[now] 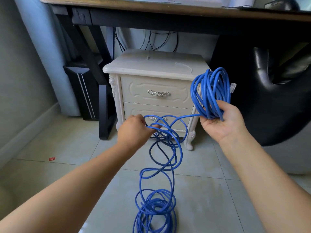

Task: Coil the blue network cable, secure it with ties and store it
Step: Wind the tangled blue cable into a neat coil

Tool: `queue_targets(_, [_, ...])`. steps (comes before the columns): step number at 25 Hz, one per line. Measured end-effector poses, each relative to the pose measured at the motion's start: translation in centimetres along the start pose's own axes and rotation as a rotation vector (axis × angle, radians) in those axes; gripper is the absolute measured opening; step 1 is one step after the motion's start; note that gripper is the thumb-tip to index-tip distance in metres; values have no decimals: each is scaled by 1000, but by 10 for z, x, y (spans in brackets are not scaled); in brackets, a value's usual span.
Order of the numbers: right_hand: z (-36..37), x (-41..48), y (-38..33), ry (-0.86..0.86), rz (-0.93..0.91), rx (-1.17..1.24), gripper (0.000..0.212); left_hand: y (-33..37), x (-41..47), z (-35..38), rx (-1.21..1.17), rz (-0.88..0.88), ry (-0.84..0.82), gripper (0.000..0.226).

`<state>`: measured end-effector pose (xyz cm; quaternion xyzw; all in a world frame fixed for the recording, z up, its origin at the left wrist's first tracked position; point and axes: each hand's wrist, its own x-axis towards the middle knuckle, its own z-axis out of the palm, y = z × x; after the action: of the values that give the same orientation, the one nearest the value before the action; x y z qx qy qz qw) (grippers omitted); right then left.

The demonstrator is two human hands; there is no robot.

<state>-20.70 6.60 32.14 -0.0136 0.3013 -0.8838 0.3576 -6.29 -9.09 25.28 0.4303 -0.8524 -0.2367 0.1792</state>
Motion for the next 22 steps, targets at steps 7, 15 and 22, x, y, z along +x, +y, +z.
queue_targets(7, [7, -4, 5, -24, 0, 67, 23, 6, -6, -5, -819, -572, -424, 59])
queue_targets(15, [7, -3, 17, -17, 64, 20, 19, 18, -6, -1, -1375, -759, -473, 45])
queue_targets(22, [7, -4, 15, 118, 4, -92, 27, 18, -5, -6, -1362, -563, -384, 36])
